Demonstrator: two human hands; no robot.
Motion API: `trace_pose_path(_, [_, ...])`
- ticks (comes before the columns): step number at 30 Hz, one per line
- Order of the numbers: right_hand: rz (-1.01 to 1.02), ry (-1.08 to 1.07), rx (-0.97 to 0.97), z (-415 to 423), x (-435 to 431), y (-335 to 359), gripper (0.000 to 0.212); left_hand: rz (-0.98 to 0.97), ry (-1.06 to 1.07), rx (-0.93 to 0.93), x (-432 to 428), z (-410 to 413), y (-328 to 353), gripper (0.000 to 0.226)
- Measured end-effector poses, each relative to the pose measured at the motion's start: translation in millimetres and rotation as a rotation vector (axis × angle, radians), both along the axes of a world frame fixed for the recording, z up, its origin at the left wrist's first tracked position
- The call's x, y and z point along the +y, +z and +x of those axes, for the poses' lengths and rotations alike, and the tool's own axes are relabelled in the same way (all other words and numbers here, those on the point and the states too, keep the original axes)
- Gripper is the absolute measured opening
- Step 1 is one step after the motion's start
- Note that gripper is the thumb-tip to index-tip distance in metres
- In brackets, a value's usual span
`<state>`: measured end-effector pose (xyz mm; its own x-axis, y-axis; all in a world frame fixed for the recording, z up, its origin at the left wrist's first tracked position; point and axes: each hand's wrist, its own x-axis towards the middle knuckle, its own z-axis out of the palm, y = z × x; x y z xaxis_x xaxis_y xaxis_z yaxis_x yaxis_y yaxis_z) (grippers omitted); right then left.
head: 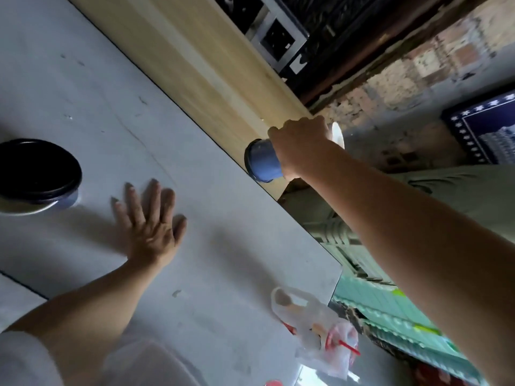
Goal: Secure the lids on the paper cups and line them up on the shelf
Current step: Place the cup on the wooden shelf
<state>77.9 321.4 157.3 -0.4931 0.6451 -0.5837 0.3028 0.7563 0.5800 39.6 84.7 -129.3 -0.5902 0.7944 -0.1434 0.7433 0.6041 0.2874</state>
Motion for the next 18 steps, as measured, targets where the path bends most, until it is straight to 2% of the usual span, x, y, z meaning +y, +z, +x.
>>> trace_pose_path(6, [0.156, 0.202, -0.078, 1, -15, 16, 0.041, 0.127, 0.059, 0.157, 0, 3, -5, 0.062])
trace_pose_path(11, [0.091, 0.181, -0.105, 14, -24, 11, 0.041, 0.132, 0.103, 0.139, 0, 3, -3, 0.066])
trace_pose_path(18, [0.103, 0.177, -0.097, 21, -27, 2, 0.035, 0.173, 0.135, 0.121, 1, 2, -2, 0.065])
